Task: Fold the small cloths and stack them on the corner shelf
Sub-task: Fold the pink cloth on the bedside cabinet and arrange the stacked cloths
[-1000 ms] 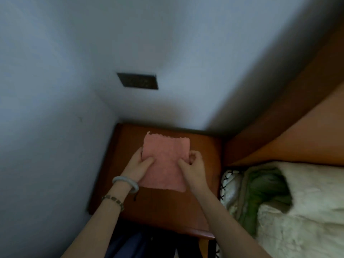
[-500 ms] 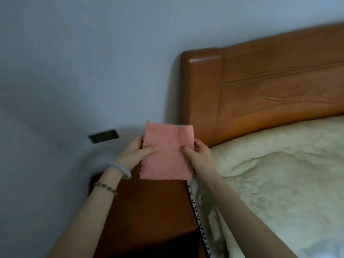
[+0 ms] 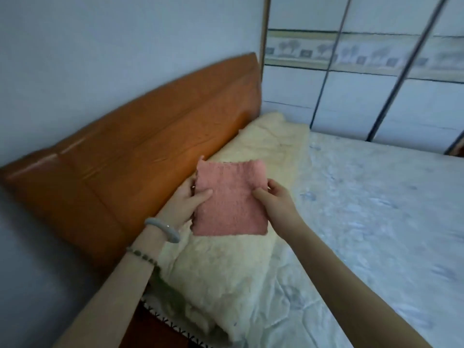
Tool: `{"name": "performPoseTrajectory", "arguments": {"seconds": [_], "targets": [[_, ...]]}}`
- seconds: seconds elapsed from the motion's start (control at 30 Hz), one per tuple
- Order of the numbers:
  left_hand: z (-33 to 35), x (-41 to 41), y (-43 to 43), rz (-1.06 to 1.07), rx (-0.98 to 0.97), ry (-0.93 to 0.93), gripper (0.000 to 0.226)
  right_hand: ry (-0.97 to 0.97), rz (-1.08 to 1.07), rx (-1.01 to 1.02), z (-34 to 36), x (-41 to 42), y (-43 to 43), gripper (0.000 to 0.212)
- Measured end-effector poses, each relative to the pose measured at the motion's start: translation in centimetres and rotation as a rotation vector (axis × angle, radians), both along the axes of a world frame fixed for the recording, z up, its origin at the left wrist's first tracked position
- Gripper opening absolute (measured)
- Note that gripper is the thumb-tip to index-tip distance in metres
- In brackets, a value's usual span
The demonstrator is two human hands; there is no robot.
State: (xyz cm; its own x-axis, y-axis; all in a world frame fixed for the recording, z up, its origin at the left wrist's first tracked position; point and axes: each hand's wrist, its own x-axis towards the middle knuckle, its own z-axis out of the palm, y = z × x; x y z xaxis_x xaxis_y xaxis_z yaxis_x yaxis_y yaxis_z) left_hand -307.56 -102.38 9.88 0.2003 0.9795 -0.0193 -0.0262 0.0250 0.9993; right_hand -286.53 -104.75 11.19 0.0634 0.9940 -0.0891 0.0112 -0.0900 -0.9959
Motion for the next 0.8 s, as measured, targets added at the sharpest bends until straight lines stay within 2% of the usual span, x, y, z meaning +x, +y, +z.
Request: {"name": "performPoseTrajectory", "arguments": {"seconds": [0.1,0.33,0.47,0.6,0.8], "targets": [[0.9,8.7,0.6,-0.071,0.021,0.036,0.036,0.019,-0.145,0.012,1.1,8.0,-2.2,0.019],[2.4,30.4,-4.0,-0.253,0.051,-0.003,0.014,0.042,-0.471,0.048,2.3,26.6,-11.9,0.017],[2.9,41.5,-8.2,-0.432,0.072,-0.014,0.021,0.054,-0.651,0.071,2.8,36.0,-19.0,0.014],[3.5,52.0,-13.4,-0.587,0.074,-0.043,0.01,0.054,-0.826,0.096,3.2,43.8,-26.6,0.015],[3.9,65.5,-22.7,-0.859,0.081,-0.022,0.021,0.068,-1.122,0.105,3.5,52.5,-38.6,0.025]]}}
